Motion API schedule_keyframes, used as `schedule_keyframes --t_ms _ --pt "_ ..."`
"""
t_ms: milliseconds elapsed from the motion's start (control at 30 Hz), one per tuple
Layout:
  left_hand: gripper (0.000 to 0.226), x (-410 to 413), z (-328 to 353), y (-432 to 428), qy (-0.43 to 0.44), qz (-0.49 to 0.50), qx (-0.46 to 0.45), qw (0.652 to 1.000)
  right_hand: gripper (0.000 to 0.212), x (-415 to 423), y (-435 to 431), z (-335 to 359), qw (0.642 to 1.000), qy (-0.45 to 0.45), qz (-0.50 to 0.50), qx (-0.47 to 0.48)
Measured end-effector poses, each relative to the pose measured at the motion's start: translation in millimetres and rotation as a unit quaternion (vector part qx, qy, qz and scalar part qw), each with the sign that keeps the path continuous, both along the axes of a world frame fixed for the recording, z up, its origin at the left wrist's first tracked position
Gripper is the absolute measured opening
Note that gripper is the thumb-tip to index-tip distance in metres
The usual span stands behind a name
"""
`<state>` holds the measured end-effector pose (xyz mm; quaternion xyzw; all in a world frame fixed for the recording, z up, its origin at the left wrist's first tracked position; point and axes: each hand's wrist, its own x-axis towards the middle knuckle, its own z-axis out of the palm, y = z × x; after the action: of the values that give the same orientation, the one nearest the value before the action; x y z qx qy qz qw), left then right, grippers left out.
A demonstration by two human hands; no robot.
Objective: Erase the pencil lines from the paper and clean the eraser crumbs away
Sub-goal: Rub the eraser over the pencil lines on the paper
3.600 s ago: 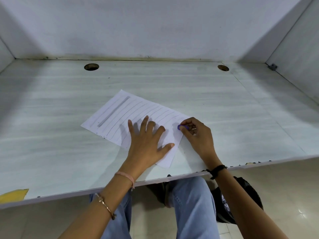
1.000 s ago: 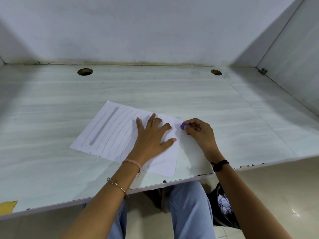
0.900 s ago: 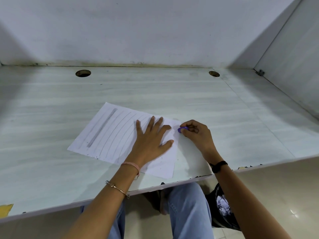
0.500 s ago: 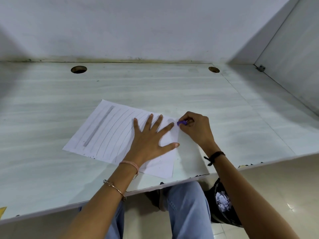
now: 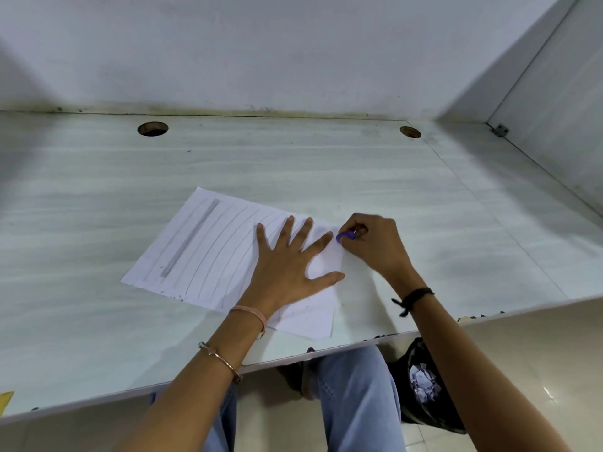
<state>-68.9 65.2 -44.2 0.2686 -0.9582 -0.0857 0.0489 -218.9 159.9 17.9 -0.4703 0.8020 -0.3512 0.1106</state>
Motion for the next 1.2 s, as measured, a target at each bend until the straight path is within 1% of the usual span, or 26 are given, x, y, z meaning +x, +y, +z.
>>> schedule_keyframes --t_ms 67,100,233,267,333,400,433,567,600,700,767,900,933,1033,1100,1200 --pt "0.087 0.0 0.5 -0.2 0.003 0.001 -0.002 1.000 0.008 -7.9 -6.5 3.3 1.000 0.001 -0.027 -0.007" --pt "0.087 -0.1 0.9 -0.1 0.003 0.002 0.001 1.000 0.008 -7.0 -7.8 4.4 1.000 0.002 -0.024 -0.002" --pt "0.093 -0.4 3.4 1.3 -0.007 0.008 0.007 1.000 0.007 13.9 4.8 1.8 0.998 -0.018 0.043 0.042" --pt "0.093 -0.3 4.1 1.3 -0.008 0.009 0.010 1.000 0.007 11.8 5.4 0.9 0.998 -0.020 0.036 0.038" --pt "0.093 0.6 5.2 1.5 -0.008 0.007 0.015 1.000 0.007 -4.3 -0.7 0.0 1.000 -0.020 -0.015 0.010" --pt "0.093 1.3 5.5 1.5 -0.007 0.007 0.012 1.000 0.008 -14.4 -7.0 4.3 0.999 -0.019 -0.048 0.005" --pt "0.093 1.3 5.4 1.5 -0.006 0.007 0.011 1.000 0.008 -13.7 -8.1 5.3 0.999 -0.015 -0.041 0.011" --pt "0.100 -0.1 2.9 1.4 -0.003 0.009 0.005 1.000 0.006 12.4 4.5 2.7 0.997 -0.026 0.050 0.053" --pt "0.101 -0.2 3.0 1.1 -0.004 0.010 0.006 1.000 0.006 11.7 5.3 1.2 0.997 -0.032 0.047 0.047" --pt "0.095 0.6 4.8 1.1 -0.013 0.007 0.012 1.000 0.005 -10.0 -3.4 0.9 0.999 -0.030 -0.035 0.000" --pt "0.092 0.7 5.7 1.8 -0.011 0.008 0.009 1.000 0.005 -15.2 -7.7 3.0 0.998 -0.023 -0.052 -0.003" --pt "0.093 -0.2 4.8 1.8 -0.009 0.011 0.011 1.000 0.005 7.6 2.1 -1.9 0.999 -0.027 0.017 0.029" --pt "0.093 -0.1 4.8 1.4 -0.010 0.010 0.010 1.000 0.005 7.6 3.1 -3.2 0.999 -0.027 0.018 0.026" --pt "0.093 -0.3 5.2 1.1 -0.012 0.008 0.016 1.000 0.005 -8.6 -4.9 -0.5 0.999 -0.030 -0.036 -0.001" --pt "0.094 0.0 5.3 1.4 -0.013 0.010 0.014 1.000 0.006 -10.1 -10.3 1.9 0.999 -0.016 -0.042 0.006" --pt "0.094 -0.6 5.7 2.0 -0.016 0.010 0.012 1.000 0.006 7.3 -4.1 0.0 0.999 -0.029 0.023 0.026"
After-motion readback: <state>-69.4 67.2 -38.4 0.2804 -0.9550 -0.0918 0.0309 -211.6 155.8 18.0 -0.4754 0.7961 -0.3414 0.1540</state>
